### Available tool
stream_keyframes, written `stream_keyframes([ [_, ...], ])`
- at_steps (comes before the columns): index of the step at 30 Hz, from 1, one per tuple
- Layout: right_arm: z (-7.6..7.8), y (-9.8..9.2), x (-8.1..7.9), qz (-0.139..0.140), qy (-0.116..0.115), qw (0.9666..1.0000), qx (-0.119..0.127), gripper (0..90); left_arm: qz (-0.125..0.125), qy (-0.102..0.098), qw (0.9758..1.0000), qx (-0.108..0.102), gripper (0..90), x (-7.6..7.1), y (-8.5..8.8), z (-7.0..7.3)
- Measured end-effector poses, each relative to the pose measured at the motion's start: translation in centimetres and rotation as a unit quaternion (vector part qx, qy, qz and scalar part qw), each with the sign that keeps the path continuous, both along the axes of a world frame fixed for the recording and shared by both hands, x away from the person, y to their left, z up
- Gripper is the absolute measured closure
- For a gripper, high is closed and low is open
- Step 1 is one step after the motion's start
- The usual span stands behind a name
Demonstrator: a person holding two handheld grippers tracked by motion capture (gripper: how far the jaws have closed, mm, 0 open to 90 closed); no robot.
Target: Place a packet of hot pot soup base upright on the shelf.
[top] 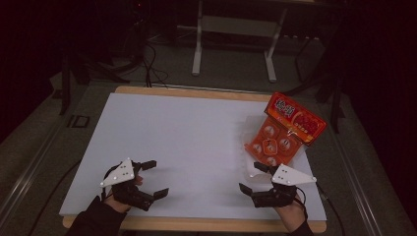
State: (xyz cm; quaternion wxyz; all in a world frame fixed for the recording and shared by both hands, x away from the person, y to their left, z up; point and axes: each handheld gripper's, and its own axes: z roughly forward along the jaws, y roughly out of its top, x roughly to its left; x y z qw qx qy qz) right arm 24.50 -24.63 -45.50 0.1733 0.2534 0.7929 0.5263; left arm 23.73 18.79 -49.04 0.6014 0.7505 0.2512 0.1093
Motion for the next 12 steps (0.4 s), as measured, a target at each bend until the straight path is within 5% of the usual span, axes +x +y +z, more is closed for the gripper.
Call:
stream_keyframes([
  [12, -0.14, -0.56, -0.05, -0.008, -0.024, 0.9996, -0.007, 13.8, -0.004, 0.005, 1.0000, 0.001, 0.0, 0.01, -0.17, -0.31],
])
